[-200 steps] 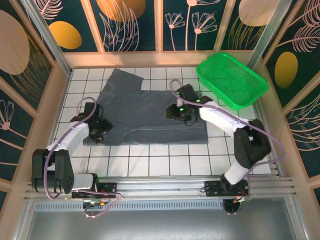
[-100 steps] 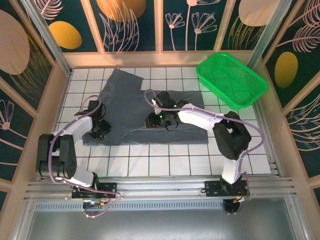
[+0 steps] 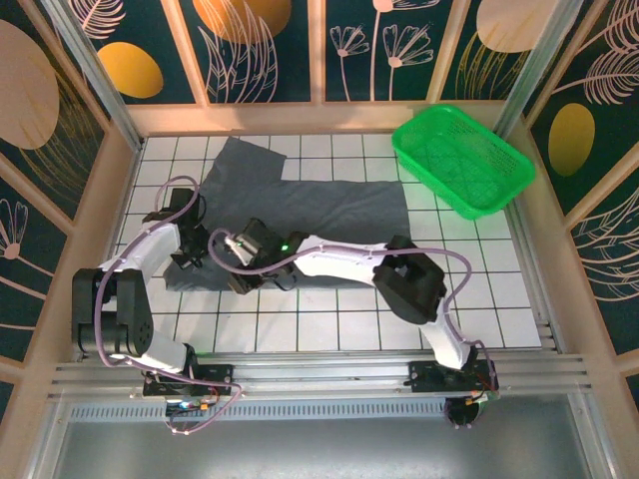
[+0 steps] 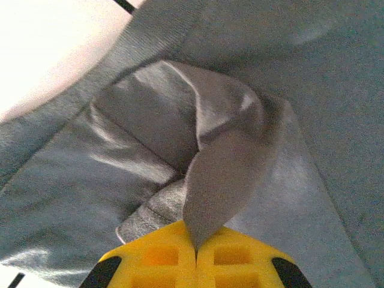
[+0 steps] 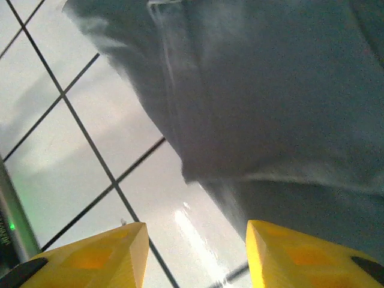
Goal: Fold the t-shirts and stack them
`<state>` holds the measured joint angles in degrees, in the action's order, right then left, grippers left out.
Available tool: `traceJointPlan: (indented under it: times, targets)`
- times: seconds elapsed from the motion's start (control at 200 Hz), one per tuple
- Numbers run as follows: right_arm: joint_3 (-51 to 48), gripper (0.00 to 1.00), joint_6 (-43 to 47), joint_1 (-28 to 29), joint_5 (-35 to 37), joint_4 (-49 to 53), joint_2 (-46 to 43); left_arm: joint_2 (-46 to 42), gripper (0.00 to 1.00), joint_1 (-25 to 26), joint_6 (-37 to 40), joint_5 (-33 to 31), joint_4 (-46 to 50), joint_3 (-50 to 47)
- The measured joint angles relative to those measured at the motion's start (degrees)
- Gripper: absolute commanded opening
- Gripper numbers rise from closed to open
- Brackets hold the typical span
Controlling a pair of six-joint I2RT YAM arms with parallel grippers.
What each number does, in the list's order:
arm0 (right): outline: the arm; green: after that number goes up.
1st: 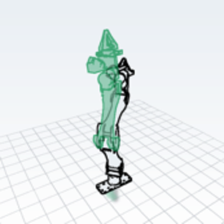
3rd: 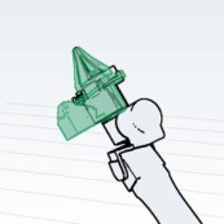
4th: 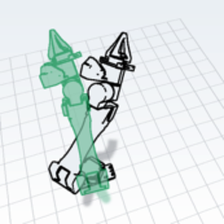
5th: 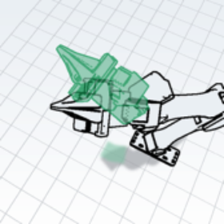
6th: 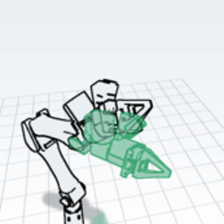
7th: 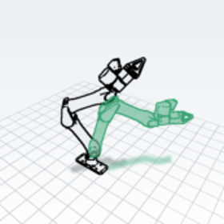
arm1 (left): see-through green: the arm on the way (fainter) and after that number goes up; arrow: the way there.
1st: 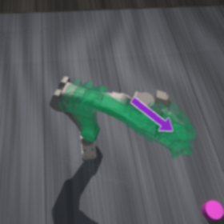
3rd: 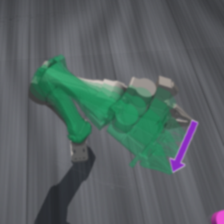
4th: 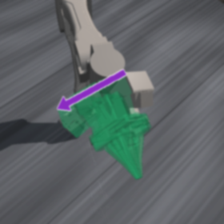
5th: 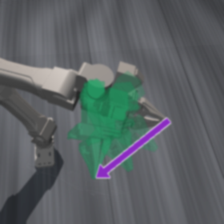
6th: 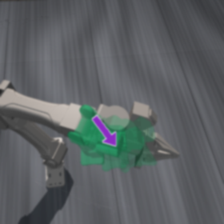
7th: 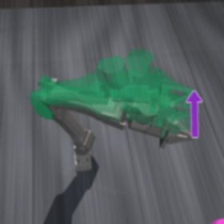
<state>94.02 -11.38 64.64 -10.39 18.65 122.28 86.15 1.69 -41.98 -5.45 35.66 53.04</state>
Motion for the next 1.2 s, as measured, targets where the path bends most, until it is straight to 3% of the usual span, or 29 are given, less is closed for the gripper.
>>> traceJointPlan:
  times: [0.265,0.576,0.756,0.941,1.086,1.196]
  targets:
    - [7.43,0.46,5.99,3.02,7.85,1.73,6.95,1.38,0.04,-5.90,0.66,1.81,-2.05,-0.96]
    - [9.49,0.43,8.11,3.08,9.33,3.48,10.27,3.28,0.04,-6.32,1.49,3.69,-3.50,-1.14]
    - [10.38,0.34,8.11,3.08,9.75,4.13,11.78,3.28,0.03,-6.78,1.77,3.67,-3.74,-1.14]
    - [13.00,0.15,7.45,3.02,10.88,5.14,13.11,3.28,0.03,-6.86,1.95,3.67,-3.76,-1.14]
    - [14.88,0.10,7.43,2.93,10.91,6.45,13.66,3.28,0.03,-6.91,2.10,3.65,-3.74,-1.14]
    - [16.09,0.13,6.69,2.60,10.12,7.69,13.66,3.28,0.03,-6.91,2.36,3.61,-3.72,-1.09]
